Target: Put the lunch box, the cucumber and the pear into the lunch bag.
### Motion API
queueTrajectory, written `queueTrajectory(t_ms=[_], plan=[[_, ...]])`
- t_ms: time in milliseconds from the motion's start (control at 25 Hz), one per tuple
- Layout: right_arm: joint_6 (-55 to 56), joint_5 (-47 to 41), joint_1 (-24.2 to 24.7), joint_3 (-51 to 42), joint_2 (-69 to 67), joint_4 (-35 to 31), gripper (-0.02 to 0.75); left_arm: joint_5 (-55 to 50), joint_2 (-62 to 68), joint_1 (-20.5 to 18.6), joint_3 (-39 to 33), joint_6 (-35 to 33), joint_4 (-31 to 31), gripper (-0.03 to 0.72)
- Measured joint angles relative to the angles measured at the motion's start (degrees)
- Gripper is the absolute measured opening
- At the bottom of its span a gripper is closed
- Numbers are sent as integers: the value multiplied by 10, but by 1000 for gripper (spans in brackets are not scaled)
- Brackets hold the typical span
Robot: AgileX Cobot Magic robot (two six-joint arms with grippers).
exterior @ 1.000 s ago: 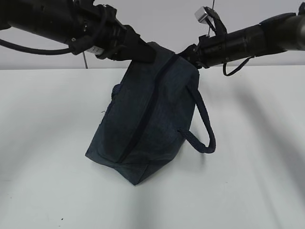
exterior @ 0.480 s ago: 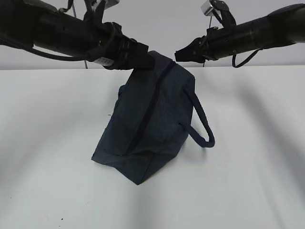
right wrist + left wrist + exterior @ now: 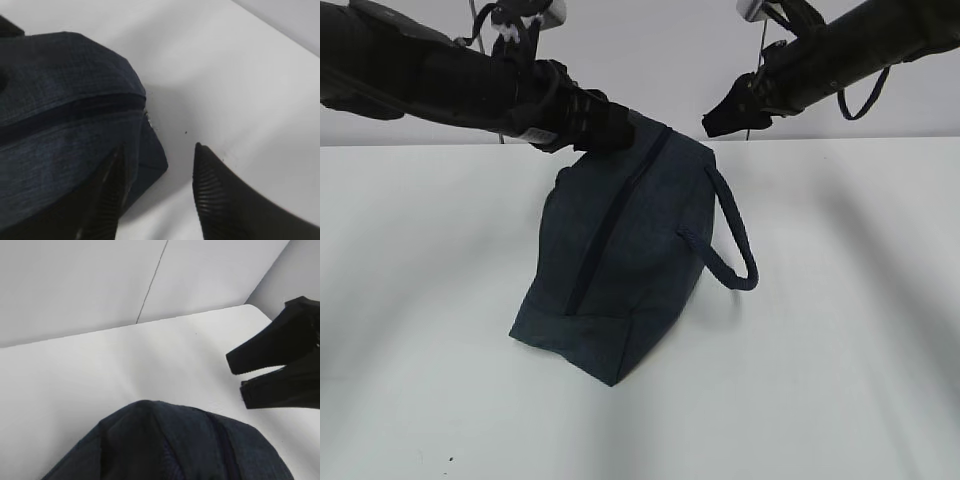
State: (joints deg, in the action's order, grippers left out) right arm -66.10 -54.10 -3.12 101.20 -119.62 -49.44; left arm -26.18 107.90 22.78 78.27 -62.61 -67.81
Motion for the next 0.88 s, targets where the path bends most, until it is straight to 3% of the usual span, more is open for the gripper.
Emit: queueTrajectory(t_ms=[120,320,640,880], plan=[[66,-28,0,0,27,51,356,-8,-29,0,0,0,30,362],[172,-61,0,0,80,143,356,-27,-102,0,0,36,110,380],[388,-148,0,0,156,302,356,-101,-212,-14,0,269,354,380],[463,-166,0,0,179,320,356,-242,-256,-50,0,433,515,380]])
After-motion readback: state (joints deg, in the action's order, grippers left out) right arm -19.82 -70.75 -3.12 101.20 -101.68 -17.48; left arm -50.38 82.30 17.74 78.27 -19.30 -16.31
